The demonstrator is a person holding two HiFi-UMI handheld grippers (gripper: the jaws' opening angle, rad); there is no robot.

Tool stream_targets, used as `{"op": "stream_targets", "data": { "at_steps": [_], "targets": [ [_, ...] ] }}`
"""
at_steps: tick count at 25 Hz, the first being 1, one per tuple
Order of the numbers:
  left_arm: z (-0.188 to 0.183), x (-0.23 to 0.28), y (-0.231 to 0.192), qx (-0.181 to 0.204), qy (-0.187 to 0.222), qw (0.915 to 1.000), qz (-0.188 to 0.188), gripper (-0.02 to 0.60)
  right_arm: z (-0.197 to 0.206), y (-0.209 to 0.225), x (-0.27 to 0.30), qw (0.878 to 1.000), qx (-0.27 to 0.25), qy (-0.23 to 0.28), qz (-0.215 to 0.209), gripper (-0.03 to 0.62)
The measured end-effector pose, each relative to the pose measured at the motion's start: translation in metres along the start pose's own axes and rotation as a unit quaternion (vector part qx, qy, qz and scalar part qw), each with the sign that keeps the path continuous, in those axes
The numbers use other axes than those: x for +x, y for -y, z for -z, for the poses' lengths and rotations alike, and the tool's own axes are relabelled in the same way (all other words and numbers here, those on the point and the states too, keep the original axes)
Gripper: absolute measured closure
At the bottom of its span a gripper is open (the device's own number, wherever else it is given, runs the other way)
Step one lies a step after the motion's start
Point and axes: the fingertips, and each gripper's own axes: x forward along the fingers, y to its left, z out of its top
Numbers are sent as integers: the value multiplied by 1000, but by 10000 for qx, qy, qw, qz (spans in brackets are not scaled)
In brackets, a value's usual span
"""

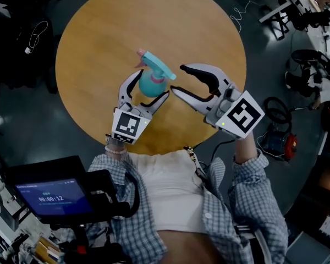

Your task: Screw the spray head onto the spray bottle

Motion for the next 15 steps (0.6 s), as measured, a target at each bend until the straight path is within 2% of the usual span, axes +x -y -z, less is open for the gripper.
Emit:
{"op": "stream_targets", "data": {
  "at_steps": [3, 6, 12, 15],
  "targets": [
    [-6, -4, 1, 21, 64, 10000, 70, 172, -10, -6, 4, 9953, 240, 531, -771, 419],
    [-13, -8, 2, 17, 134, 9999, 83, 172, -12, -16, 18, 9895, 367, 623, -1247, 419],
    [-15, -9, 3, 133, 102, 9998, 72, 172, -20, -22, 33, 9851, 526, 852, -1399, 419],
    [-13, -9, 0, 137, 55, 9999, -23, 172, -20, -24, 35, 9886, 333, 800, -1231, 421]
  ]
}}
